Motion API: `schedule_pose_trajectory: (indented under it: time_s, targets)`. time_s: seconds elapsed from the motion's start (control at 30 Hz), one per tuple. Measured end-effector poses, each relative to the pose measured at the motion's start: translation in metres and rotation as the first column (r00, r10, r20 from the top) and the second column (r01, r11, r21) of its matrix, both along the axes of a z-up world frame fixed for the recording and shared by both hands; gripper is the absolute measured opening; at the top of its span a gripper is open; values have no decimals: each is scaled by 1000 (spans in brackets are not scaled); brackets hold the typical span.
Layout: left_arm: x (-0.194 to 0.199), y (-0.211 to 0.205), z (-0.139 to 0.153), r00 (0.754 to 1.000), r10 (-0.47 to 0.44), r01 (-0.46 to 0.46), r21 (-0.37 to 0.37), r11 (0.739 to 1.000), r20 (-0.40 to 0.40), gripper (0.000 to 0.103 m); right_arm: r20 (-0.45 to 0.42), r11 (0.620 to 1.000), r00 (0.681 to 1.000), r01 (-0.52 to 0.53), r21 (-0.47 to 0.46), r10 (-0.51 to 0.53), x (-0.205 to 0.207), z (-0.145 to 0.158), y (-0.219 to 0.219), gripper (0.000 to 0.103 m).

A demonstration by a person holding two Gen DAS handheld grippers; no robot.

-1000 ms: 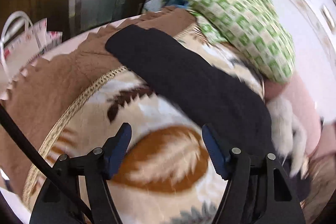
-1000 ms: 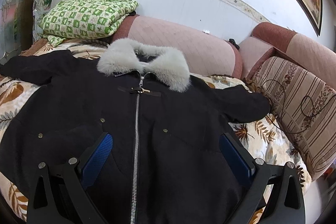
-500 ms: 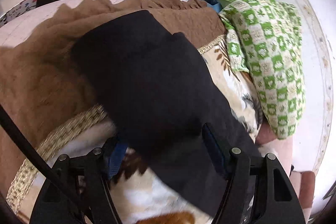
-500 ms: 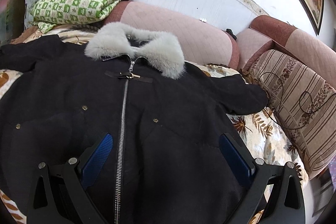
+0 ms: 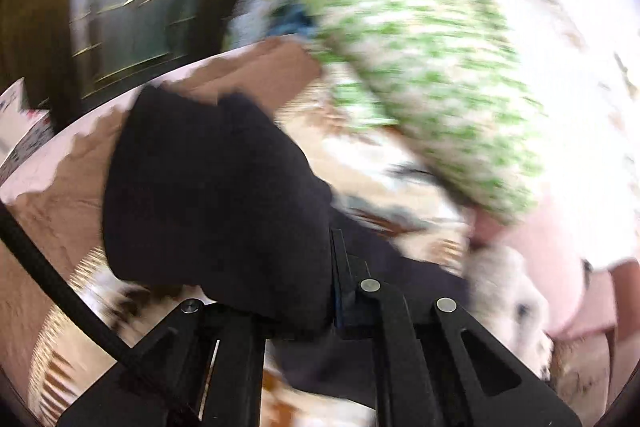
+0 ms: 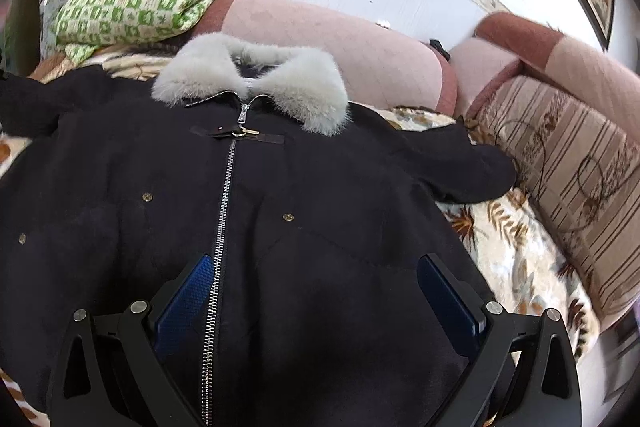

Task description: Fold large clothes

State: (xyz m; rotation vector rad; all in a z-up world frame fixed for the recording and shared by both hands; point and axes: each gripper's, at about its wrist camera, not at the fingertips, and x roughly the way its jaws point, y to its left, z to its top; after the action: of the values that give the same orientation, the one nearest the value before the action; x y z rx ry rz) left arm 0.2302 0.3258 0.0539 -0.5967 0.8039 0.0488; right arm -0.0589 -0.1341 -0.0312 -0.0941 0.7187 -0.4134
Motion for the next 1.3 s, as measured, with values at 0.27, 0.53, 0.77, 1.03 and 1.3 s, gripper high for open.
schedule_pose_trajectory:
  time_s: [0.27,0.53,0.77,1.03,1.3]
  targets:
    - [-30,-163,25,939,-332,338,-54,940,92,10,22,997,999,34,74,-36,-17,5,-17,103]
    - [-51,-312,-55,841,-537,534,-61,843,-70,13,33,982,992,115,149,-121,-36,8,-52,103]
    - [-100,-351,-74,750,-650,655,-4,756,-126,28,54,969,986,145,202,-159,-47,12,-70,103]
    - [-163,-282,-37,777,-619,629,-97,771,114,84,39,943,992,103,317,-122,-34,9,-62,103]
    - [-162,-202,-22,938,-328,298,220,929,115,85,69,942,998,-34,334,11,24,26,-40,103]
